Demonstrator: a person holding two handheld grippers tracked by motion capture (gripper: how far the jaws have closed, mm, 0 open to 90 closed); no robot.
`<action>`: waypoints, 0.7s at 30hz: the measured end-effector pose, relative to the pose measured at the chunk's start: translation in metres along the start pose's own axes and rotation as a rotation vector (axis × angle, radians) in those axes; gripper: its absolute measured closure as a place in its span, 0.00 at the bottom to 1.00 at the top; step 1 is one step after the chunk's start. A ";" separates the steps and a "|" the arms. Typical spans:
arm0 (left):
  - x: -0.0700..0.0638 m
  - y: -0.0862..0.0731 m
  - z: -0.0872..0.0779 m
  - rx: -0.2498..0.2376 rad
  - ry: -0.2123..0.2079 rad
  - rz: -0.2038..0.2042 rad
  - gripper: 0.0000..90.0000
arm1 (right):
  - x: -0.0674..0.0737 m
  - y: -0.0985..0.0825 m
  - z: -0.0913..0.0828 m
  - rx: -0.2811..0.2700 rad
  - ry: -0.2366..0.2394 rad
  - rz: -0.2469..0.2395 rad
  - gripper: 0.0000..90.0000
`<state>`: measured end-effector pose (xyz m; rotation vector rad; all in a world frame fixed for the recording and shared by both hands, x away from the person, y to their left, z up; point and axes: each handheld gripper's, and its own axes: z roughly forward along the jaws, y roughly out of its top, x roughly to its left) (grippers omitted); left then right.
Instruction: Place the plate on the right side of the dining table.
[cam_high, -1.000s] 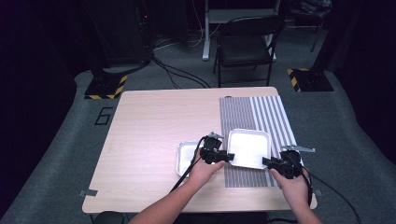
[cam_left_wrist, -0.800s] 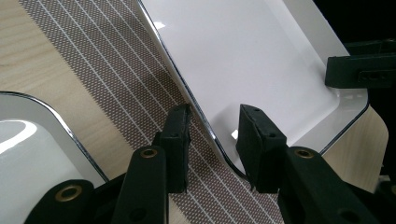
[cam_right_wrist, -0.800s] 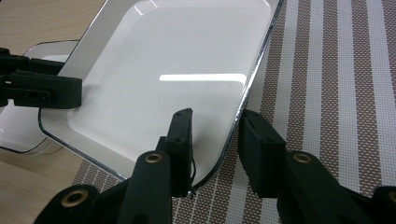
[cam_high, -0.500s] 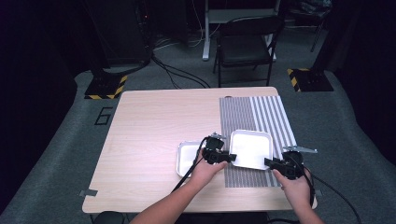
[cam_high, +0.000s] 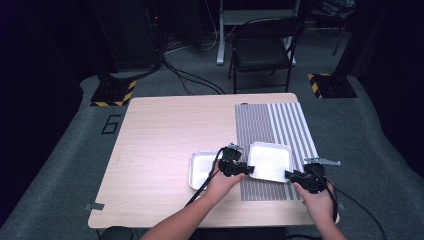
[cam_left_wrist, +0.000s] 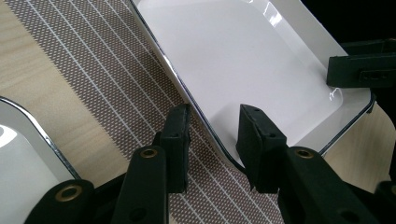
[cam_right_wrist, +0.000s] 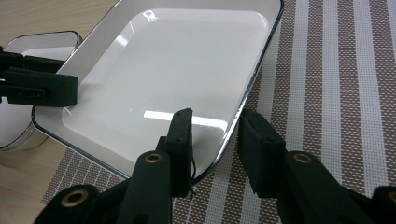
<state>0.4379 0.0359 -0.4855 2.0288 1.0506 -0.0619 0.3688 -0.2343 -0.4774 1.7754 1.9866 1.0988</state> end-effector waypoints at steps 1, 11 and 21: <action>0.000 0.000 0.001 0.001 0.002 -0.002 0.72 | -0.001 0.000 0.000 0.000 -0.001 0.001 0.73; 0.003 0.001 0.006 0.000 0.006 -0.009 0.72 | -0.003 0.002 0.004 -0.004 -0.008 -0.011 0.73; 0.004 0.003 0.010 -0.002 0.010 -0.013 0.72 | -0.006 0.005 0.010 0.002 -0.026 -0.025 0.73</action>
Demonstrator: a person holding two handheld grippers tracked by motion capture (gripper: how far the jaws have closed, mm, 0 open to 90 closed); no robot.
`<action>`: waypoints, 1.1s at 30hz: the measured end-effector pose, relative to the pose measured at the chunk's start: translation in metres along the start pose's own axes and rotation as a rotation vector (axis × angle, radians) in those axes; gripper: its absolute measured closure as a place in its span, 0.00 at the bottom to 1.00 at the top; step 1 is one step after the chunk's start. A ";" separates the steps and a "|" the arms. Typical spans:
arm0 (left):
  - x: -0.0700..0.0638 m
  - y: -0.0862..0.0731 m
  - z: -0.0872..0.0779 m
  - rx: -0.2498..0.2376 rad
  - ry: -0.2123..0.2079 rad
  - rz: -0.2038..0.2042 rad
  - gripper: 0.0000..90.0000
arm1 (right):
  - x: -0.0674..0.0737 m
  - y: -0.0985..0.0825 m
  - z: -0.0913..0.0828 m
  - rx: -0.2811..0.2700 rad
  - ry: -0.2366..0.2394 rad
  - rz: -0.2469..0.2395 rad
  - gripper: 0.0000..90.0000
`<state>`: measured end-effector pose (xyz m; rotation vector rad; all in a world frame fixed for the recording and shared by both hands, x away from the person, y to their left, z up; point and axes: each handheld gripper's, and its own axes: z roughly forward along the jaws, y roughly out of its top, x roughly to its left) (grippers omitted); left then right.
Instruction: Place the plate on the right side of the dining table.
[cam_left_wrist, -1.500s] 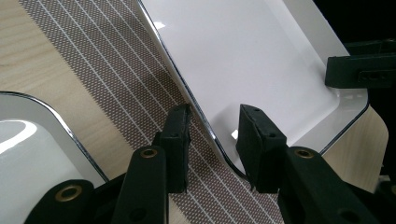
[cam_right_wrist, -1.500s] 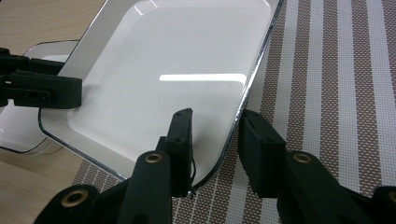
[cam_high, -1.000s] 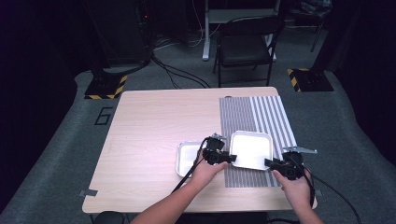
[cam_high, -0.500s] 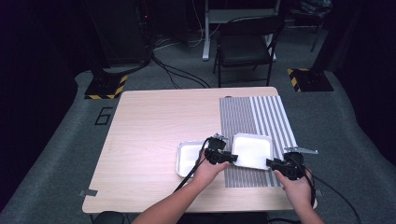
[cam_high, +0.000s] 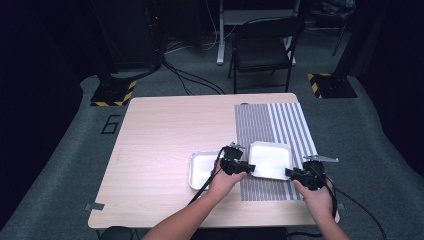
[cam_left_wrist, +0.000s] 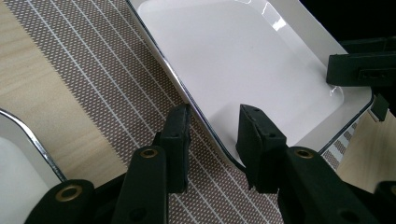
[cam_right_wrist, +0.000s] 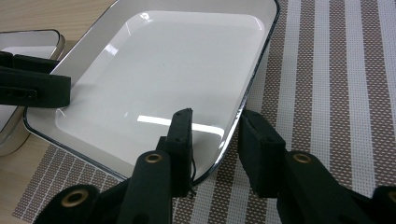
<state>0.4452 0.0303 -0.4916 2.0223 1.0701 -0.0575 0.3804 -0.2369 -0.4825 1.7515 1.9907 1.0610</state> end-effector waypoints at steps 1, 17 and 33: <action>0.000 0.000 0.001 -0.002 0.001 0.000 0.72 | -0.001 0.000 0.001 0.003 0.000 -0.002 0.73; 0.004 0.002 0.007 -0.014 0.013 -0.005 0.72 | -0.004 0.005 0.009 0.002 -0.016 -0.020 0.73; 0.008 0.007 0.014 -0.021 0.014 -0.018 0.73 | -0.008 0.011 0.015 -0.004 -0.026 -0.021 0.73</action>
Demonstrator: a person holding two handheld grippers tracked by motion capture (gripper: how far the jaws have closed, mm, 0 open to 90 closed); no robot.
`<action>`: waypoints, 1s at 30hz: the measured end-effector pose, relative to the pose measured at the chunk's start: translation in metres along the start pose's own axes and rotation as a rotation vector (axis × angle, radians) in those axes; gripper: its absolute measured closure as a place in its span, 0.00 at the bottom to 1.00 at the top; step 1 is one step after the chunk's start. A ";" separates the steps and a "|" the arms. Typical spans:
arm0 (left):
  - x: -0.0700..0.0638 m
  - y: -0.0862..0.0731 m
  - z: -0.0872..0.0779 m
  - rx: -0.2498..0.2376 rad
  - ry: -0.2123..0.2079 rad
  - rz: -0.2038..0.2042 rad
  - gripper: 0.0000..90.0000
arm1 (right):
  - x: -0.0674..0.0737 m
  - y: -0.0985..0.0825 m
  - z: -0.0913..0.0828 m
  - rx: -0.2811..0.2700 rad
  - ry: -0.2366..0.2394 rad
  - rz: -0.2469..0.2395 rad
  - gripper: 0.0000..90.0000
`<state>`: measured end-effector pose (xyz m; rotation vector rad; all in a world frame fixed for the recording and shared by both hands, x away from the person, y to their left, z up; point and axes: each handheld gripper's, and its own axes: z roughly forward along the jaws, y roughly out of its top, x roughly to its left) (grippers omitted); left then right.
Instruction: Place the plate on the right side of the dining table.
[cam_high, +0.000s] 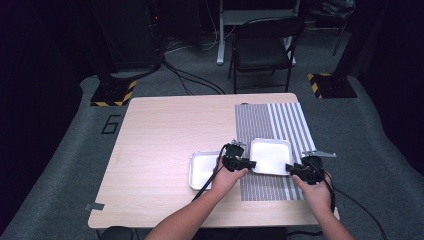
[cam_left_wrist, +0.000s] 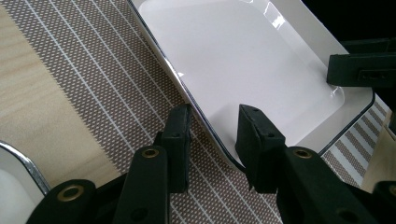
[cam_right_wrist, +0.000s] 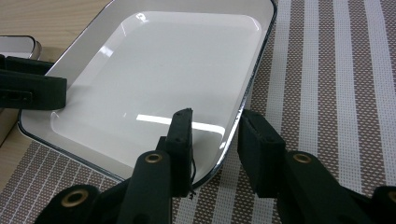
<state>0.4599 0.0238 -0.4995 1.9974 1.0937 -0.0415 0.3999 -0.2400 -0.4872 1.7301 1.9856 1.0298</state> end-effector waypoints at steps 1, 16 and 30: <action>0.001 0.001 0.001 -0.004 0.001 -0.002 0.73 | 0.000 0.000 0.000 -0.001 0.000 0.002 0.73; 0.001 0.008 0.007 0.000 0.005 -0.006 0.73 | -0.005 0.009 0.004 -0.011 -0.016 -0.011 0.73; 0.001 0.011 0.018 0.008 0.001 -0.012 0.73 | -0.014 0.013 0.011 -0.010 -0.043 -0.031 0.73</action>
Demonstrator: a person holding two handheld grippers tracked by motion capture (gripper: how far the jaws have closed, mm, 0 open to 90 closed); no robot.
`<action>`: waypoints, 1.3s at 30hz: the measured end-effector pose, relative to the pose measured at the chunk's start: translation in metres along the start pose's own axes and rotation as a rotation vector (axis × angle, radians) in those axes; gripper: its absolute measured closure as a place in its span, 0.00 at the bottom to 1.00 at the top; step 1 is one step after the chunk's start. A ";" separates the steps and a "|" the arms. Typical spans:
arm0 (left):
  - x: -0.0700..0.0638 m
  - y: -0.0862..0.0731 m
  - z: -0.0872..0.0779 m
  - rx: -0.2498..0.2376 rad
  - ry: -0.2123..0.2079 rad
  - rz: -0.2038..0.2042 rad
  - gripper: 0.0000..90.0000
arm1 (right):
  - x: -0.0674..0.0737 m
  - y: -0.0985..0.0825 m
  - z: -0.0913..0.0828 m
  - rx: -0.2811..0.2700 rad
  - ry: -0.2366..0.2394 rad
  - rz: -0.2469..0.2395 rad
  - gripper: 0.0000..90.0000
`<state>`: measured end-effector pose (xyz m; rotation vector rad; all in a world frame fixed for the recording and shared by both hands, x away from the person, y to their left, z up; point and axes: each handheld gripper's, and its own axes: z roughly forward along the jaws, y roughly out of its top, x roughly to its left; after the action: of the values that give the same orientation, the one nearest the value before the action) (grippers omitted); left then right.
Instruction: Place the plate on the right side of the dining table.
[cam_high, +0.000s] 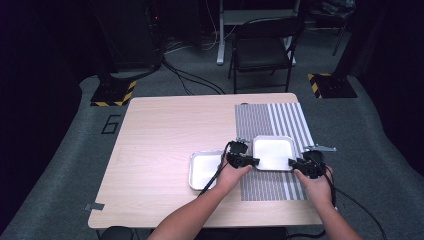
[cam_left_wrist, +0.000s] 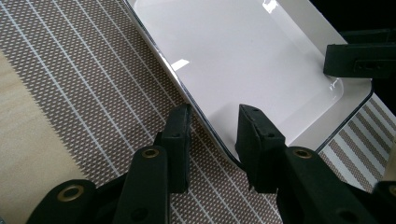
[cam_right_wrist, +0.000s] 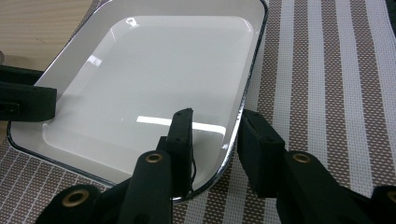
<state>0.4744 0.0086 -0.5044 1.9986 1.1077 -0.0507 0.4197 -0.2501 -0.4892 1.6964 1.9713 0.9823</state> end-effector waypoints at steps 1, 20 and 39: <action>0.000 0.001 0.000 0.004 0.002 0.004 0.73 | 0.000 0.000 0.000 0.003 -0.001 0.000 0.73; -0.002 0.011 0.011 0.020 0.013 0.007 0.73 | -0.010 0.006 0.008 0.014 -0.025 -0.008 0.73; -0.002 0.018 0.018 0.048 0.011 -0.002 0.73 | -0.020 0.011 0.016 0.038 -0.038 0.004 0.74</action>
<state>0.4923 -0.0096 -0.5044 2.0430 1.1248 -0.0686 0.4428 -0.2644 -0.4961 1.7270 1.9755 0.9122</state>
